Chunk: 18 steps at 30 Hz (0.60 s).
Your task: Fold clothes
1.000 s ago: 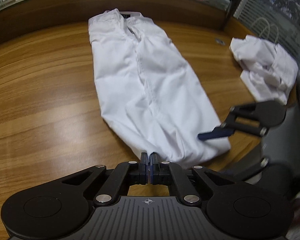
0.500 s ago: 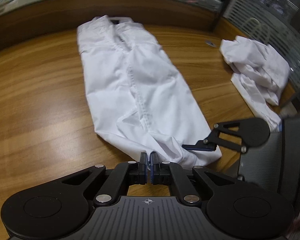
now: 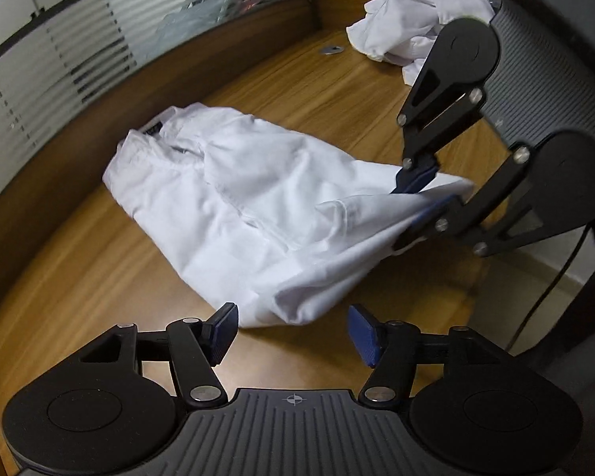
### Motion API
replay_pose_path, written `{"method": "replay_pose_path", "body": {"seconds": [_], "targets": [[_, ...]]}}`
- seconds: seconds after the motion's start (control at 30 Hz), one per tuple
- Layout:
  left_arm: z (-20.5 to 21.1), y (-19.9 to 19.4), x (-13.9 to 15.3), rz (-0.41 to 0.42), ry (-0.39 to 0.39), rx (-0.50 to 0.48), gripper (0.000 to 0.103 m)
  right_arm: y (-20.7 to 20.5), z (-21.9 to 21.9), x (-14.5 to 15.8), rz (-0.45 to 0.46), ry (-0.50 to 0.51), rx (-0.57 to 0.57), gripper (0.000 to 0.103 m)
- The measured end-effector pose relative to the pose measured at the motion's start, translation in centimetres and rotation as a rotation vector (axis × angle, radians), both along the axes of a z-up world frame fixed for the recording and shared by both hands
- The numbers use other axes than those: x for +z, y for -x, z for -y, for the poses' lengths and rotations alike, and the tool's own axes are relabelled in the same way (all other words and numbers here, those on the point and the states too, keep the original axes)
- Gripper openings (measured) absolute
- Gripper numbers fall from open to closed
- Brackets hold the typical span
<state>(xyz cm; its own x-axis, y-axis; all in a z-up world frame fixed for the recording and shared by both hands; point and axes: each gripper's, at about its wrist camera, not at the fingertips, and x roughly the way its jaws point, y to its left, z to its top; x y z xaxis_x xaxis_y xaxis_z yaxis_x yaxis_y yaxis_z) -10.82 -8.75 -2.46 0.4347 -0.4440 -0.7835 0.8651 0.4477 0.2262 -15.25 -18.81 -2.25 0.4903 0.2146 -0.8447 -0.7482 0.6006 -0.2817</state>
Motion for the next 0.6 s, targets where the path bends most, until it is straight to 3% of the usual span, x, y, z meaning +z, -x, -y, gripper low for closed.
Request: {"method": "replay_pose_path", "body": {"seconds": [0.1,0.13,0.17,0.2,0.27,0.33,0.5,0.6], "targets": [[0.3,-0.8,-0.6,0.029,-0.003,-0.071,0.065,-0.4,0.0,0.7,-0.002,0.002,0.007,0.020],[0.3,-1.0,-0.6,0.025,0.006,-0.102,0.035,-0.5,0.0,0.9,-0.003,0.002,0.007,0.020],[0.3,-1.3,-0.6,0.009,0.013,-0.120,0.018,-0.7,0.1,1.0,-0.008,-0.003,0.006,0.020],[0.3,-1.7,-0.5,-0.006,0.026,-0.122,0.014,-0.9,0.2,1.1,-0.014,-0.007,0.004,0.022],[0.3,-2.2,-0.2,-0.020,0.057,-0.108,0.013,-1.0,0.5,1.3,-0.020,-0.023,0.004,0.026],[0.2,-2.7,0.1,-0.029,0.082,-0.095,0.012,-1.1,1.1,1.5,-0.019,-0.036,-0.006,0.039],[0.1,-3.5,0.2,-0.055,0.112,-0.057,0.012,-1.2,2.9,1.3,-0.044,-0.061,-0.020,0.061],[-0.1,-4.0,0.5,-0.082,0.138,-0.019,0.012,-0.8,3.9,0.1,-0.048,-0.036,-0.029,0.061]]}}
